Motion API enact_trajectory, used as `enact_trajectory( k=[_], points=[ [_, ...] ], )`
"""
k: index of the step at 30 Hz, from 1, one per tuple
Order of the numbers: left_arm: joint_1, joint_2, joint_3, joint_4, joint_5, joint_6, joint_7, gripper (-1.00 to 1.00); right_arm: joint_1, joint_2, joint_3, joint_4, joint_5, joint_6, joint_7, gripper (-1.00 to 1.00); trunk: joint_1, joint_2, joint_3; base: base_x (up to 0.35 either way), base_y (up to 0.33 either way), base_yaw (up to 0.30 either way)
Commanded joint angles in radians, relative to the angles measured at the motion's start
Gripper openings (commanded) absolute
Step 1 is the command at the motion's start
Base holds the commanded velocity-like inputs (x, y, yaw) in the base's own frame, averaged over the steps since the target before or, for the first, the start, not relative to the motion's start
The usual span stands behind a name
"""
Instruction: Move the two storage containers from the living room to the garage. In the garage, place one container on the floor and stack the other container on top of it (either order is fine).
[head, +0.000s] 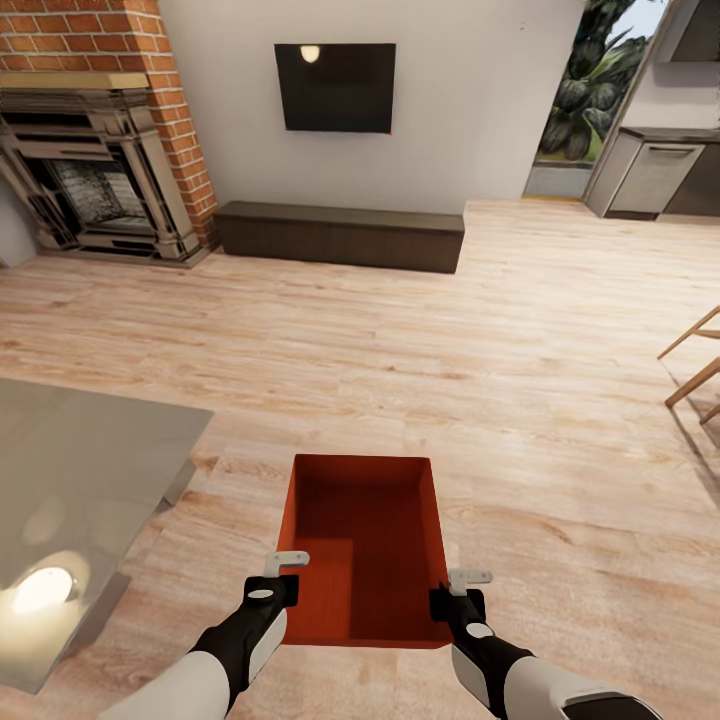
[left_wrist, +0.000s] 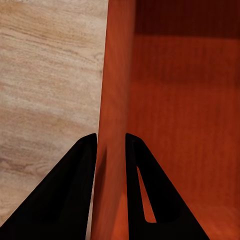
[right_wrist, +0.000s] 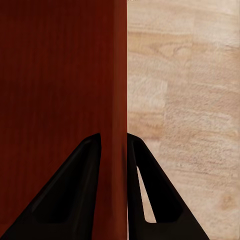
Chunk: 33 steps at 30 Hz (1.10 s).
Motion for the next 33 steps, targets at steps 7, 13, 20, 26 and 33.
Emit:
enact_trajectory(
  k=[7,13,20,26,33],
  points=[
    [0.001,0.000,-0.001,-0.001,-0.002,0.009,0.023,-1.00,-0.001,0.000,-0.028,-0.002,0.007,-0.003,-0.002,-1.00,0.000,-0.001,0.011,0.000,0.000,0.000],
    [0.001,0.000,0.000,-0.001,-0.002,0.009,0.023,-1.00,-0.001,0.000,-0.028,-0.002,0.007,-0.003,-0.002,-1.00,0.000,-0.001,0.020,0.000,0.000,0.000],
    [0.001,0.000,0.000,-0.001,-0.002,0.009,0.023,-1.00,-0.001,0.000,-0.028,-0.002,0.007,-0.003,-0.001,-1.00,0.000,-0.001,0.031,0.000,0.000,0.000],
    [0.001,0.000,-0.001,-0.001,-0.002,0.009,0.024,-1.00,-0.001,0.000,-0.028,-0.002,0.007,-0.003,-0.002,-1.00,0.000,-0.001,0.041,0.000,0.000,0.000],
    [0.001,0.000,-0.001,-0.001,-0.002,0.009,0.024,-1.00,-0.001,0.000,-0.028,-0.002,0.007,-0.003,-0.002,-1.00,0.000,-0.001,0.052,0.000,0.000,0.000]
  ],
)
